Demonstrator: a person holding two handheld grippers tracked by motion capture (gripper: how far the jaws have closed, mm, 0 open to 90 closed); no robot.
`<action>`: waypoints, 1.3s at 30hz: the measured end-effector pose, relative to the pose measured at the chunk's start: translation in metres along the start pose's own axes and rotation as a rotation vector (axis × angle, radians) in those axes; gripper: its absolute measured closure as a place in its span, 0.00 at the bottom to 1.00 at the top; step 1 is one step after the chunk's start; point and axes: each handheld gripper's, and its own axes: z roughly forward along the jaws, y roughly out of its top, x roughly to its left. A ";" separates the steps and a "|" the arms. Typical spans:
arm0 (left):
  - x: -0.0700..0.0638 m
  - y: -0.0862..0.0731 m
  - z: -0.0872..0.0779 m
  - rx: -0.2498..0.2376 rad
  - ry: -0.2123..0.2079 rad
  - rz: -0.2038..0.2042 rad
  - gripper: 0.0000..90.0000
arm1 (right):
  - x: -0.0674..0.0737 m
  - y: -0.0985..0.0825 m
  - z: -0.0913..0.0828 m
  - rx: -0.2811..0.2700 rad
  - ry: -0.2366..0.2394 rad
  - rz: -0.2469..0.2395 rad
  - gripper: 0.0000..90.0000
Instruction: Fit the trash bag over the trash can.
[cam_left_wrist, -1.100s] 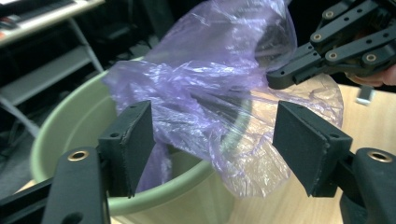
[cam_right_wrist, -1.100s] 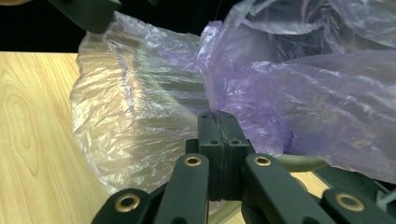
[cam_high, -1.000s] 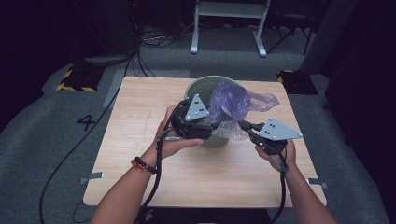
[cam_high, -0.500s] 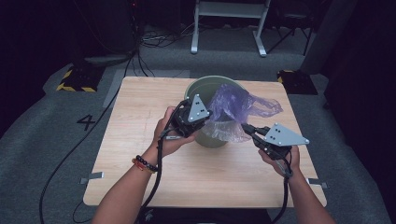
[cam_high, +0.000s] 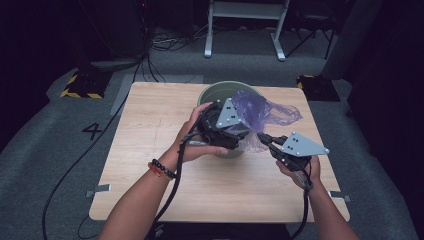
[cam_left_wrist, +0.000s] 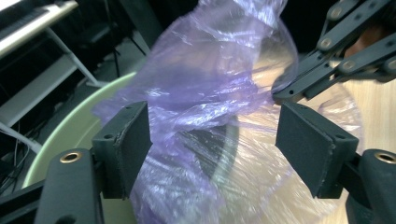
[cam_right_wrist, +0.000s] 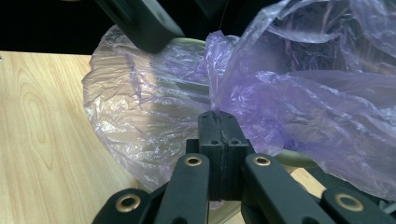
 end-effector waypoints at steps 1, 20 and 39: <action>0.005 -0.002 0.004 0.005 -0.016 -0.032 0.33 | 0.000 0.000 -0.001 0.001 -0.001 -0.001 1.00; 0.010 -0.030 -0.002 -0.001 0.051 -0.073 1.00 | -0.004 -0.003 -0.009 -0.027 -0.047 0.049 0.64; 0.000 -0.084 -0.024 -0.103 0.073 -0.155 1.00 | -0.019 -0.010 0.009 -0.030 -0.027 0.214 0.46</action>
